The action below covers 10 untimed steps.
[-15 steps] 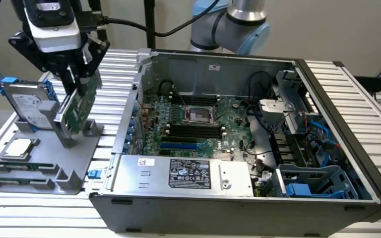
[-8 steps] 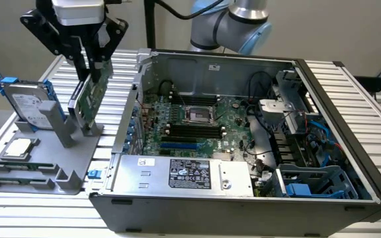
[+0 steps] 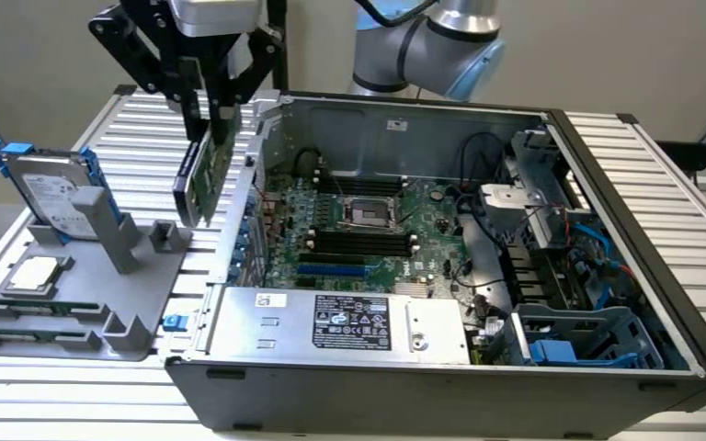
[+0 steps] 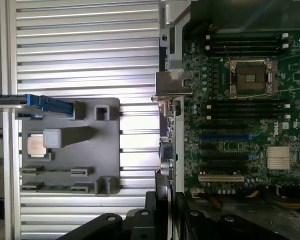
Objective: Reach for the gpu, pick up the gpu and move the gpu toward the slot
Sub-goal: 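Pick up the gpu and move the gpu toward the slot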
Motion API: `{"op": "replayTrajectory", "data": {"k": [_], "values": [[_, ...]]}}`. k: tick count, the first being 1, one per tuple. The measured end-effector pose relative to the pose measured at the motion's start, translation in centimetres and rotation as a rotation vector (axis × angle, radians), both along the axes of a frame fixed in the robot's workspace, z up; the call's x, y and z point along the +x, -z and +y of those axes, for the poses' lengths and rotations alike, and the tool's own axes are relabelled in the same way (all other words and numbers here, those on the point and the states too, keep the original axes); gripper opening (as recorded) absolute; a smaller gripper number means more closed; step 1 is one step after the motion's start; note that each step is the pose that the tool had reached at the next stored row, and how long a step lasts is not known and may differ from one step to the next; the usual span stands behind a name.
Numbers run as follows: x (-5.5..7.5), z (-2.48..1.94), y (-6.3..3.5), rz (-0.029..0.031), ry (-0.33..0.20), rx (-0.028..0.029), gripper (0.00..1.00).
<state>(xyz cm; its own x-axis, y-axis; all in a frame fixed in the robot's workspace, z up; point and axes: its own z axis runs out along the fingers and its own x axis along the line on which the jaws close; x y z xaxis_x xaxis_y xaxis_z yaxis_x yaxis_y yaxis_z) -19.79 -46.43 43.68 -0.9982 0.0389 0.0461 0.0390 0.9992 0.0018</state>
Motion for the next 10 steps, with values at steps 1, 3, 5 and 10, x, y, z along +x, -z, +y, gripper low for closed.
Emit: {"op": "replayTrajectory", "data": {"k": [1,3,5,10], "values": [[0.4,0.0,0.0,0.0,0.0,0.0014,0.26],[1.3,0.0,0.0,0.0,0.0,0.0033,0.26],[2.3,0.0,0.0,0.0,0.0,0.0047,0.26],[4.5,0.0,0.0,0.0,0.0,0.0091,0.26]]}}
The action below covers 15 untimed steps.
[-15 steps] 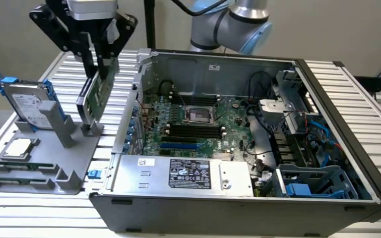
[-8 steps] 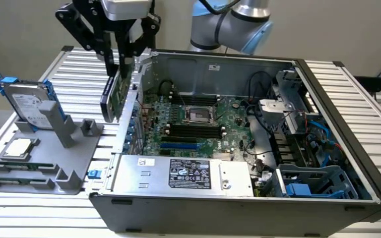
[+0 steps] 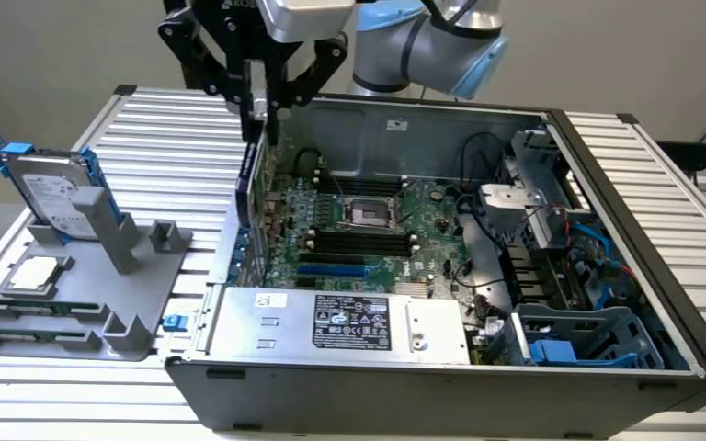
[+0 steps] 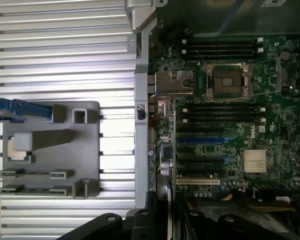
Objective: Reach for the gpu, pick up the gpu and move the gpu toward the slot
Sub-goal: 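Pick up the gpu and move the gpu toward the slot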
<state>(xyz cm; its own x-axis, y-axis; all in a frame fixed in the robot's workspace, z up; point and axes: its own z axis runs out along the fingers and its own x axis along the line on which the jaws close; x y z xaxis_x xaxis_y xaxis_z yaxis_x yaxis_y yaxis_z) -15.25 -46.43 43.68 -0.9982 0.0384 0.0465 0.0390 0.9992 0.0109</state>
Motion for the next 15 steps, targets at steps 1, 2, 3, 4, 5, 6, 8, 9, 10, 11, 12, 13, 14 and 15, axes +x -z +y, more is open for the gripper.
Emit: {"op": "replayTrajectory", "data": {"k": [1,2,3,4,5,6,8,9,10,11,12,13,14,15], "values": [[0.4,0.0,0.0,0.0,0.0,0.0007,0.26],[0.9,0.0,0.01,0.0,0.0,0.001,0.26],[1.4,0.0,0.02,0.0,0.0,0.0012,0.26],[1.8,0.0,0.03,0.0001,0.0,0.0012,0.26],[2.3,0.0,0.05,0.0001,0.0,0.0012,0.26],[2.7,0.01,0.1,-0.0001,0.0,0.0014,0.26],[3.7,0.05,0.22,0.0001,0.0,0.0013,0.26],[4.1,0.08,0.29,0.0,0.0,0.0014,0.26],[4.6,0.11,0.36,0.0001,0.0,0.0013,0.26],[5.0,0.14,0.43,0.0001,0.0,0.0013,0.26],[5.4,0.18,0.5,0.0002,0.0,0.0012,0.26],[5.9,0.22,0.58,0.0002,0.0,0.0013,0.26],[6.3,0.28,0.67,0.0002,0.0,0.0013,0.26],[6.8,0.36,0.77,0.0002,0.0,0.0013,0.26]]}}
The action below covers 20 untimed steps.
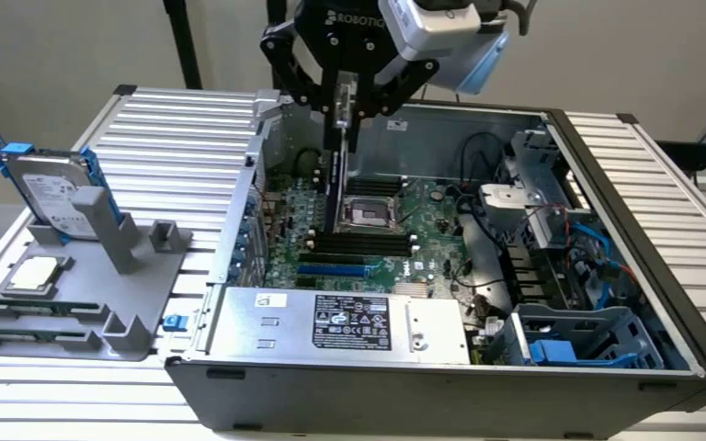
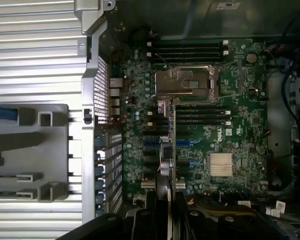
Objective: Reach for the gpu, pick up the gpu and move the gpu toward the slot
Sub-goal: 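Pick up the gpu and move the gpu toward the slot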
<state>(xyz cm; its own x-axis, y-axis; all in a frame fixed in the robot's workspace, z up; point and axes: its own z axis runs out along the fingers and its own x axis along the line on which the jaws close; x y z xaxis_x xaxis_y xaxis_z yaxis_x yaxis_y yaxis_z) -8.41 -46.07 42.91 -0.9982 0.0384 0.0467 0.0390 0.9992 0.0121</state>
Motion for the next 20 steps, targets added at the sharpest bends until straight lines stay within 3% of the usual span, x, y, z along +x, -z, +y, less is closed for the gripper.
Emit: {"op": "replayTrajectory", "data": {"k": [5,12,17,20], "values": [[1.9,0.78,0.45,0.0,0.0,0.0,0.26],[3.6,1.8,1.26,0.0,-0.001,-0.0006,0.26],[4.2,2.2,1.51,-0.0001,-0.007,-0.0011,0.26],[4.2,2.22,1.51,0.0,-0.007,-0.0013,0.26]]}}
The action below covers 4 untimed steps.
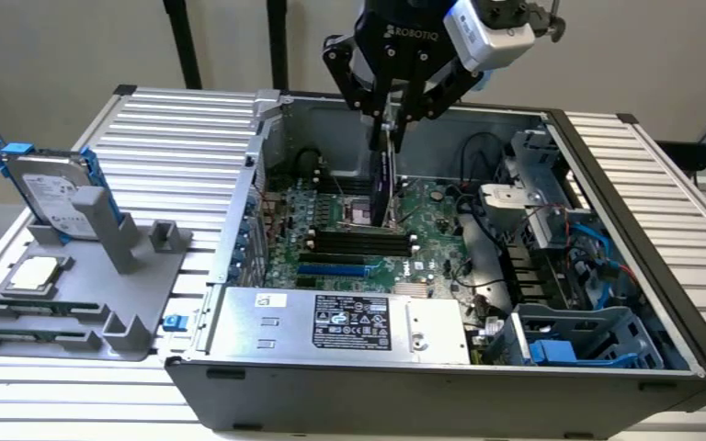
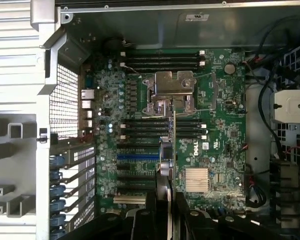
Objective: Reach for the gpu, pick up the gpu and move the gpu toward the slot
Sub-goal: 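Pick up the gpu and move the gpu toward the slot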
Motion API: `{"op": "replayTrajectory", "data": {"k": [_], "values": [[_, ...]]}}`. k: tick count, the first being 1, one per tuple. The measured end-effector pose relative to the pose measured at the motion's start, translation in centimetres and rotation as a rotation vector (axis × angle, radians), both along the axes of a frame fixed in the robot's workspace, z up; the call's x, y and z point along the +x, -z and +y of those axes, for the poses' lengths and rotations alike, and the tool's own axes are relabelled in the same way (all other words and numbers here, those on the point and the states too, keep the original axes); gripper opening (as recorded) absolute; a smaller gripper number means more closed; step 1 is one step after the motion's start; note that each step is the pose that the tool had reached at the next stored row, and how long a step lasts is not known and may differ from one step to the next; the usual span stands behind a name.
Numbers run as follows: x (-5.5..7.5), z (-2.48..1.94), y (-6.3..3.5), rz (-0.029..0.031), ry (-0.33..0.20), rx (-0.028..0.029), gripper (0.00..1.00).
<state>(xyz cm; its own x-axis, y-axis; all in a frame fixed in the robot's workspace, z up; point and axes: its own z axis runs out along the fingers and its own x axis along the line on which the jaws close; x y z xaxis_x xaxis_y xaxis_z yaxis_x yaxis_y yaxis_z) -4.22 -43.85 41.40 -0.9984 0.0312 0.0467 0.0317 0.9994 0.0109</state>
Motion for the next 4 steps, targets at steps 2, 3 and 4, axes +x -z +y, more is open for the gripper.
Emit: {"op": "replayTrajectory", "data": {"k": [2,3,4], "values": [[0.01,0.0,0.0,0.0,0.0,0.0,0.26],[0.01,0.0,0.0,0.0,0.0,0.0,0.26],[0.01,0.0,0.0,0.0,0.0,-0.0001,0.26]]}}
